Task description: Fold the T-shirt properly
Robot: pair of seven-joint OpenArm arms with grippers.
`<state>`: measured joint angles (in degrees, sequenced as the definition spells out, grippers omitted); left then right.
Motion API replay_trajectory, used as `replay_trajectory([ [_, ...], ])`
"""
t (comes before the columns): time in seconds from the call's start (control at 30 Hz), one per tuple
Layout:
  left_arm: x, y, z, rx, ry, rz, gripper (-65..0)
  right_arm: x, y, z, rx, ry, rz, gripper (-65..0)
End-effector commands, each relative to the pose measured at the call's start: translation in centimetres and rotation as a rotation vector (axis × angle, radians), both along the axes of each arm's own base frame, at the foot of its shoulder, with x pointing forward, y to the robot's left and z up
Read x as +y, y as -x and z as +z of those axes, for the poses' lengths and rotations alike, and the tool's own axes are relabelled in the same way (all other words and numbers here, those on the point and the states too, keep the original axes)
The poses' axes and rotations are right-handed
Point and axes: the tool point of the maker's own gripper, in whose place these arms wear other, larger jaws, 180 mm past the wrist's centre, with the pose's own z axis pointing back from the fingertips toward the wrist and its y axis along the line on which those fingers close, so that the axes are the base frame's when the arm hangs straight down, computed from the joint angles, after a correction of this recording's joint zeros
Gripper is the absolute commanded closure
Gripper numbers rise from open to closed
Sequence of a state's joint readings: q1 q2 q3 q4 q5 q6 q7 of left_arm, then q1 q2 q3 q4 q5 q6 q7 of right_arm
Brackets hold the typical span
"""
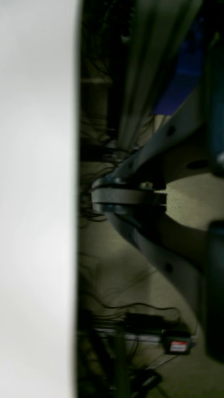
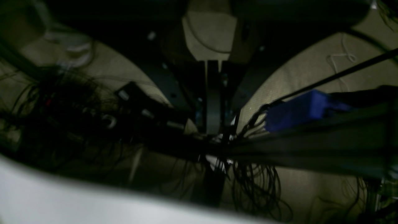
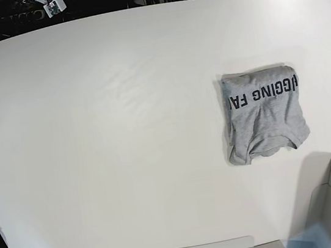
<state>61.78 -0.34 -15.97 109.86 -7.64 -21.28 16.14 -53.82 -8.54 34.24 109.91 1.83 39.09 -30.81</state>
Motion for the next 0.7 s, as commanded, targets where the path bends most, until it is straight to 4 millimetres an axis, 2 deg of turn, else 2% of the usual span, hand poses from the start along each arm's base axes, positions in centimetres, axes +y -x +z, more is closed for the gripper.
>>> replay_trajectory([
  [0.0,0.3,0.3,0.3,-0.029,-0.005,0.017,0.0,0.0,0.3,0.2,-0.024,-0.029,-0.018,0.0],
  [0.13,0.5,3.8,-1.8,-0.001,0.013,0.064,0.0,-1.0,2.2,-1.9,-0.024,-0.072,-0.124,0.0],
  [0.23,0.3,7.4,-4.3,0.064,0.039,0.105,0.0,-2.0,3.4,-4.2,0.010,-0.071,-0.165,0.0],
  [0.33,0.2,8.8,-6.9,0.084,0.058,0.149,0.0,-3.0,3.9,-6.6,0.022,-0.060,-0.205,0.0],
  [0.5,-0.1,11.5,-12.5,0.187,0.098,0.209,0.0,-3.8,4.0,-11.2,0.044,-0.063,-0.277,0.0],
  [0.67,-1.0,12.9,-17.1,0.261,0.124,0.233,0.0,-5.9,3.1,-14.0,0.026,-0.039,-0.375,0.0],
])
